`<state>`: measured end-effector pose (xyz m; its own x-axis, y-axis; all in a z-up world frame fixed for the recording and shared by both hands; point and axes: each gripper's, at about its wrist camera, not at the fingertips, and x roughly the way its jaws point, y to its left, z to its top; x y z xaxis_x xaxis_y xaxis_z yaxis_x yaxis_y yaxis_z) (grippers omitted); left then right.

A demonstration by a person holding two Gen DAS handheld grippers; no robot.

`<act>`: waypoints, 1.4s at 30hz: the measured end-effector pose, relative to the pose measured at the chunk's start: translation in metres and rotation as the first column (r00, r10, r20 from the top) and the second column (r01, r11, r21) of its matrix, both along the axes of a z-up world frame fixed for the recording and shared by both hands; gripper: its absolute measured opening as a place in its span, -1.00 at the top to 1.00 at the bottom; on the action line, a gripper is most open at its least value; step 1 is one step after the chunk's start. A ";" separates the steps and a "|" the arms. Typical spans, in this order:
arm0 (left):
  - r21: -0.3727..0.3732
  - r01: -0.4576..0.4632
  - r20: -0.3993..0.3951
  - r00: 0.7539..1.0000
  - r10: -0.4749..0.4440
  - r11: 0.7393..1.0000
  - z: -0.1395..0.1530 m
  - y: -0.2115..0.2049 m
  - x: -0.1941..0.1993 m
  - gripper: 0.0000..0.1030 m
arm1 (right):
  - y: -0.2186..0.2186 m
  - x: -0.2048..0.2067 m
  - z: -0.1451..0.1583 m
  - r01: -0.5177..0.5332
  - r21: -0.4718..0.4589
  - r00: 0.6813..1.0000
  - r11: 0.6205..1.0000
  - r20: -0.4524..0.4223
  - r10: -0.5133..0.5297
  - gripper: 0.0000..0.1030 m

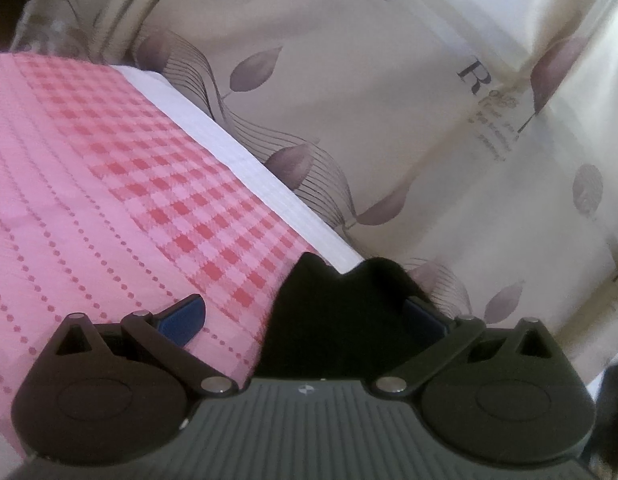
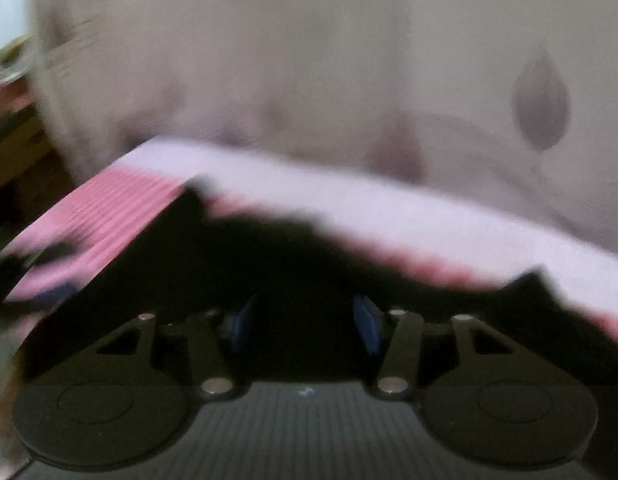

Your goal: Fold small clothes

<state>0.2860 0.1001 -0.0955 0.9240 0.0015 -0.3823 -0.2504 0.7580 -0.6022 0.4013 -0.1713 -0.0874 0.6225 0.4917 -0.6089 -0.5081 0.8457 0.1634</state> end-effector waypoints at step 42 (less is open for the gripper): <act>0.397 0.039 -0.145 0.989 0.021 0.917 0.037 -0.013 -0.037 -1.00 | -0.161 -0.212 -0.029 0.534 -0.085 0.841 0.841 0.162 -0.517 -0.82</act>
